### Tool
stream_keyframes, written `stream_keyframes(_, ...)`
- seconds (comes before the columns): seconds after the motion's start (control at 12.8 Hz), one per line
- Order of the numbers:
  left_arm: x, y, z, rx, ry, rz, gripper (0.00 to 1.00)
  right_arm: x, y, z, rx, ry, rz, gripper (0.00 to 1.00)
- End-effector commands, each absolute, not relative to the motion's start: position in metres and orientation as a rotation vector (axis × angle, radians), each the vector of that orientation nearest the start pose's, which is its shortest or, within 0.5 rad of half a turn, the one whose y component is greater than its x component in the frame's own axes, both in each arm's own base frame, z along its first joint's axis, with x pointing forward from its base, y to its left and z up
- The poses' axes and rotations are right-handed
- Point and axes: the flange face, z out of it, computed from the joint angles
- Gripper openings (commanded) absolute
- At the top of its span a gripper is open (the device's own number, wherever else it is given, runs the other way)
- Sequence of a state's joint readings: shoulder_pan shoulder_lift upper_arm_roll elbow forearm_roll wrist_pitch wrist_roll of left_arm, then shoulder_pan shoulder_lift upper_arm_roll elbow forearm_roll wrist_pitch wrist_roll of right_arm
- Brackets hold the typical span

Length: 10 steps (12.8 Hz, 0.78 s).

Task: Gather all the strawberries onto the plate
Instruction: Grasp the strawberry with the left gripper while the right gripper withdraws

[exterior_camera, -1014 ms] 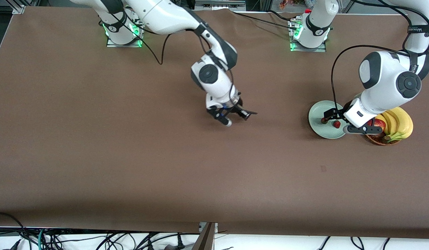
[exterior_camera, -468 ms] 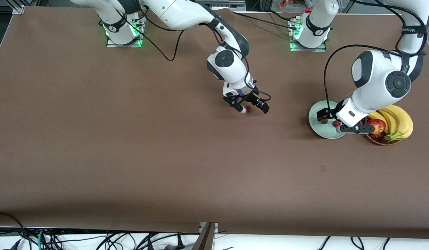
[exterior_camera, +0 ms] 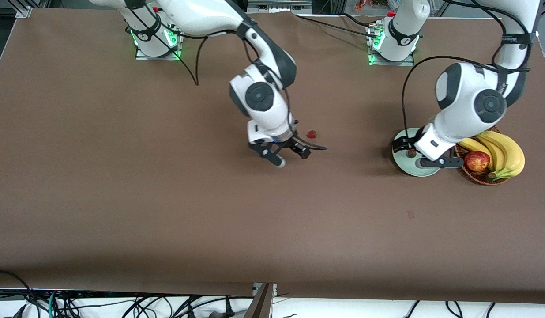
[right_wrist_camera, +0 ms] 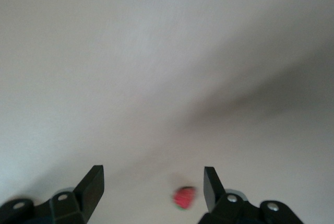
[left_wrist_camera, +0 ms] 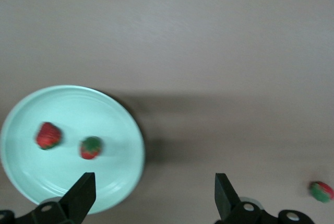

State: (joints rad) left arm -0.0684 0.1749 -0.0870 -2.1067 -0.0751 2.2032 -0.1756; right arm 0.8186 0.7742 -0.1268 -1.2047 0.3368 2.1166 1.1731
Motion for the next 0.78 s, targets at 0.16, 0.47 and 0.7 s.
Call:
stream_keyframes(0.16,0.504,-0.209,0.319,-3.154,-0.214,0.1,1.0,0.608,0.411,0.401,-2.887,0.557,0.235,0.91)
stream_keyframes(0.47,0.464,-0.29,0.313,-3.144,-0.291,0.064,1.0,0.632,0.326,0.425,-2.98,0.425,0.258,0.99)
stream_keyframes(0.7,0.438,-0.321,0.289,-3.125,-0.353,-0.002,1.0,0.635,0.301,0.435,-2.993,0.47,0.273,1.0)
